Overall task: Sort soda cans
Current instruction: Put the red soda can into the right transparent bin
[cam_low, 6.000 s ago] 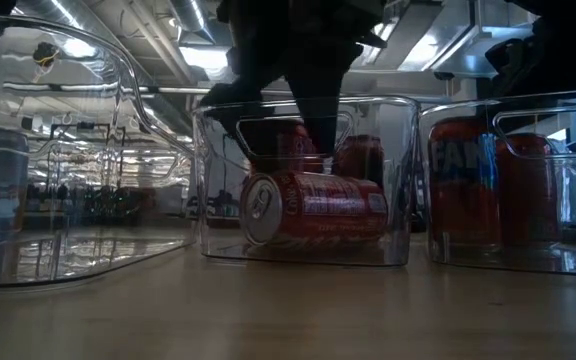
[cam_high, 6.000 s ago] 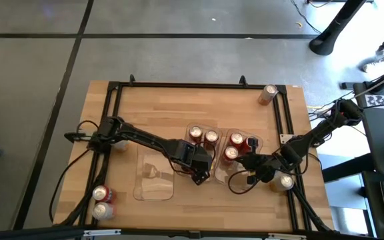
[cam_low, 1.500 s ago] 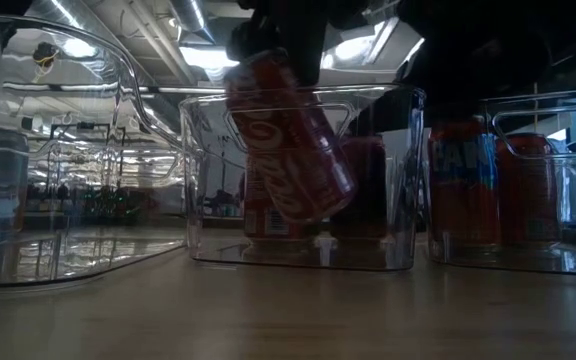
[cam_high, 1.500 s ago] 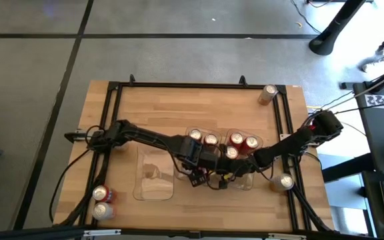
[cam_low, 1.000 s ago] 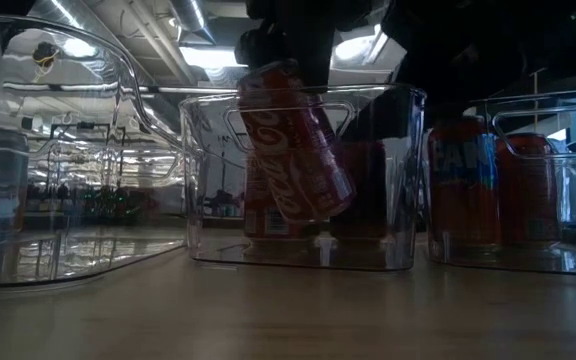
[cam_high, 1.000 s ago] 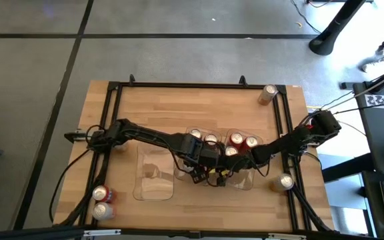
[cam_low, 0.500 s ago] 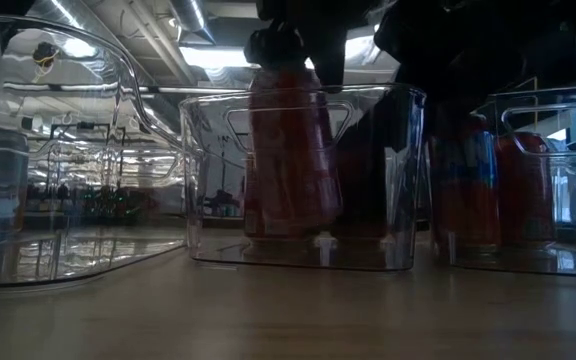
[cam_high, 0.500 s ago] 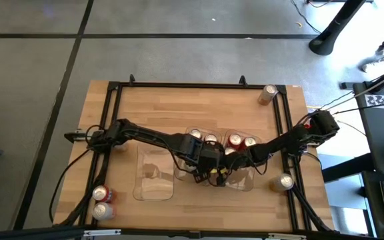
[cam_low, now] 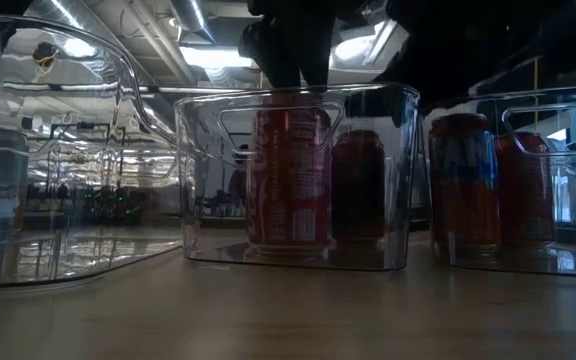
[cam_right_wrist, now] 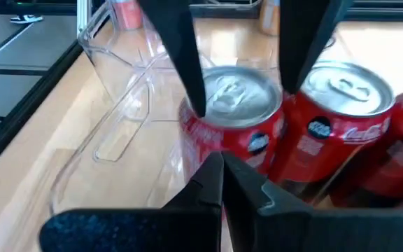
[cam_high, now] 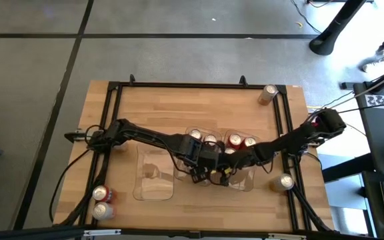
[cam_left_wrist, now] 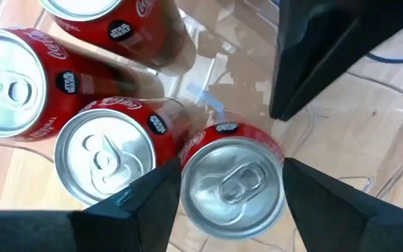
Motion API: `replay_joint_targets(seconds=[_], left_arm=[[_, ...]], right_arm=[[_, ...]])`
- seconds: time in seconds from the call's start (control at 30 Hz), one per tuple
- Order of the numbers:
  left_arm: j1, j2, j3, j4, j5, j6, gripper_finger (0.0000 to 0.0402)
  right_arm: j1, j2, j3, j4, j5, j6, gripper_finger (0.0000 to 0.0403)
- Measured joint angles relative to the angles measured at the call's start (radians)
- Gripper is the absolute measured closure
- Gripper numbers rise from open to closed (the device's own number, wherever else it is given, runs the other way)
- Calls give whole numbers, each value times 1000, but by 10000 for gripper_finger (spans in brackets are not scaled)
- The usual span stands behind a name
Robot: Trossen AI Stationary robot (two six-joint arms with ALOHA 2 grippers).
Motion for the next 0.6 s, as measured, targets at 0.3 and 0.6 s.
replay_joint_targets(seconds=[0.3,0.6], left_arm=[[-5,-52,0,-39,0,-8,167],[-62,-160,0,-154,-53,-64,167]], right_arm=[[0,-140,3,-126,0,0,398],[46,-365,3,-384,3,12,397]])
